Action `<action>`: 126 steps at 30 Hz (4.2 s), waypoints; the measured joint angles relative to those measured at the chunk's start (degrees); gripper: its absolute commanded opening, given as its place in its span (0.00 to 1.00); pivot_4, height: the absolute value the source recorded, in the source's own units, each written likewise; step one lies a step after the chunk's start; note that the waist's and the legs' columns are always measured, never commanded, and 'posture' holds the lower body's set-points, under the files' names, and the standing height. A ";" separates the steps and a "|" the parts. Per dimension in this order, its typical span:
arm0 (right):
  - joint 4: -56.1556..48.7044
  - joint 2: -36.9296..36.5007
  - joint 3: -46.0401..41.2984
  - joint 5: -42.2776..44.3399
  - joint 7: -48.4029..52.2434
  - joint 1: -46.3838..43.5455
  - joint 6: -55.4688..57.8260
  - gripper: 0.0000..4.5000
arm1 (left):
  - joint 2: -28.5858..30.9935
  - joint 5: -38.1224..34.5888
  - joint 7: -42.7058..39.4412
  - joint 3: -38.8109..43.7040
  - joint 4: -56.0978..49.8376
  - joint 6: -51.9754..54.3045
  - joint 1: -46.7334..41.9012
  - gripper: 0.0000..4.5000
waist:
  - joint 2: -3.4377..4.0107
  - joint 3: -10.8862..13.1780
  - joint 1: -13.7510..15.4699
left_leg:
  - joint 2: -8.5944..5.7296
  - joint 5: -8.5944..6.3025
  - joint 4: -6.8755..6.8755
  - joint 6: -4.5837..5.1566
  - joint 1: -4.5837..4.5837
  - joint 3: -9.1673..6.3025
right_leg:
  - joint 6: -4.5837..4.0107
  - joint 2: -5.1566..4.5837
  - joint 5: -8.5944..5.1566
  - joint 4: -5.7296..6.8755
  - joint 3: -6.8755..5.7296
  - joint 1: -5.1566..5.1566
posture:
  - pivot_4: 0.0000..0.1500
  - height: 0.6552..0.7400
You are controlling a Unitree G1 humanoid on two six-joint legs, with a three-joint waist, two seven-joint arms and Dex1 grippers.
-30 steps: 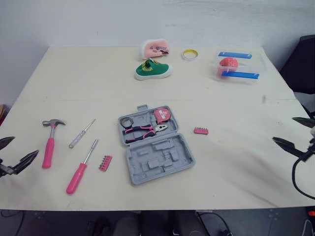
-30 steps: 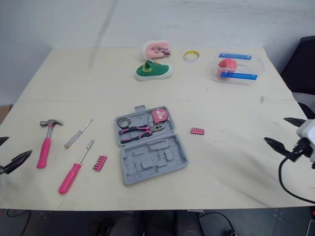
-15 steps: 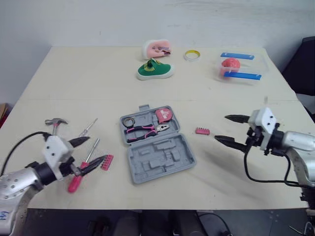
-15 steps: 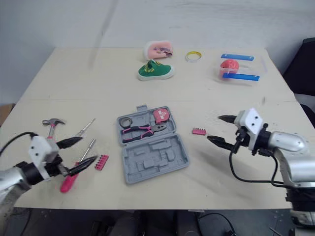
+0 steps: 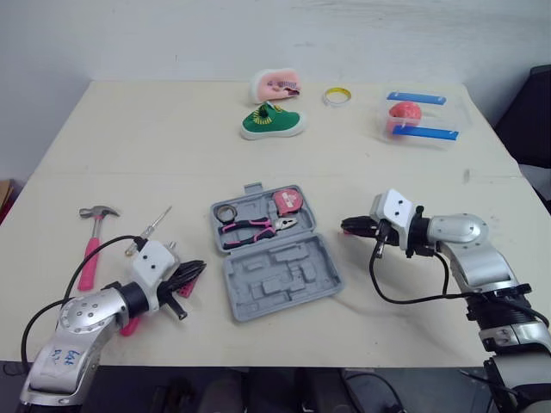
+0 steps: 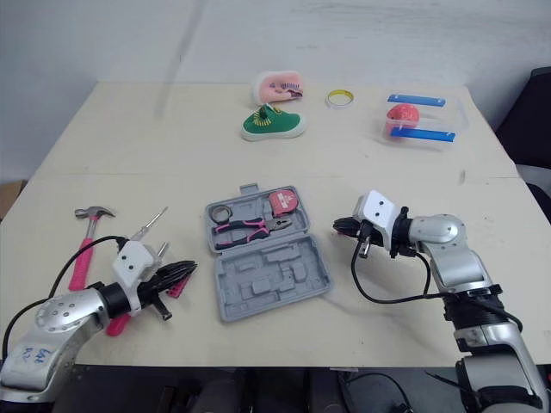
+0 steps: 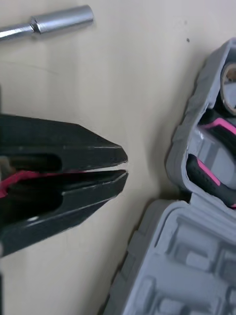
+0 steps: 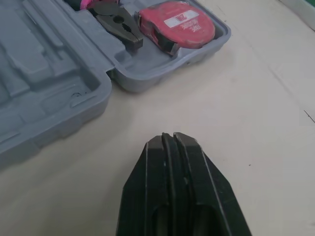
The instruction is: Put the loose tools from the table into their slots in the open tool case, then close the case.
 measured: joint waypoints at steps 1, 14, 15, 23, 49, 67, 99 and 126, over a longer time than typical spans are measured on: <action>0.72 0.59 0.68 -0.62 0.05 -0.28 -0.94 0.00 | -0.40 0.22 0.35 -0.73 0.03 0.33 -0.65 0.00 | 0.00 0.00 0.00 | 0.00 0.00 -0.02 0.00 0.00 0.00 | 0.00 0.00 0.00 0.00 0.00 0.00 | 1.00 1.00; 5.09 5.70 1.98 -3.76 -0.12 -2.55 -5.09 0.00 | -3.52 3.82 1.70 -5.55 4.98 0.96 -7.22 0.00 | 0.00 0.00 -0.01 | 0.00 0.04 0.00 -0.06 0.00 0.00 | 0.00 0.01 0.00 0.02 -0.02 -0.02 | 1.00 1.00; 5.43 6.10 2.07 -4.01 -0.15 -2.56 -5.32 0.00 | -3.57 4.12 1.58 -5.67 5.34 0.49 -7.39 0.00 | 0.00 0.00 -0.01 | 0.00 0.04 0.00 -0.06 0.00 0.00 | 0.00 0.00 0.00 0.02 -0.01 -0.02 | 1.00 1.00; 5.48 6.98 2.18 -4.87 -0.21 -2.13 -5.69 0.00 | -4.87 5.42 -0.62 -7.47 9.51 -2.51 -11.15 0.00 | 0.01 0.00 0.84 | -0.02 0.07 0.07 -0.06 0.01 -0.03 | 0.00 -0.02 0.00 0.07 -0.04 0.01 | 1.00 1.00; -17.98 -2.50 -2.01 1.57 3.01 13.62 6.98 0.00 | -1.34 3.28 -11.78 -6.09 13.92 -6.76 -13.91 0.00 | 0.00 0.00 1.22 | 0.00 0.06 -0.05 -0.06 -0.03 -0.06 | 0.00 0.00 0.00 -0.02 -0.08 -0.02 | 1.00 1.00; -14.79 -15.13 -41.18 15.58 2.24 36.24 5.99 0.77 | 15.74 -6.66 -11.10 39.75 41.19 -15.46 -0.30 0.99 | -0.04 0.01 1.15 | -0.03 -0.18 -0.29 0.36 0.05 -0.05 | -0.01 -0.07 0.00 -0.28 -0.07 0.06 | 1.00 1.00; -31.23 -2.48 -32.72 30.60 3.98 32.68 0.30 0.99 | 20.97 -9.07 -10.14 22.92 23.68 4.36 -5.50 1.00 | 0.03 0.05 1.00 | 0.00 -0.29 -0.17 0.32 -0.07 -0.02 | 0.02 -0.07 0.00 -0.14 -0.11 -0.01 | 1.00 1.00; -38.74 -1.76 -25.48 31.95 4.49 29.35 1.41 1.00 | 16.02 2.03 -9.07 -1.78 37.69 14.30 -28.68 0.55 | 0.07 0.01 1.42 | -0.02 -0.05 -0.10 0.05 0.09 -0.03 | 0.01 -0.05 0.00 0.05 -0.10 0.03 | 1.00 1.00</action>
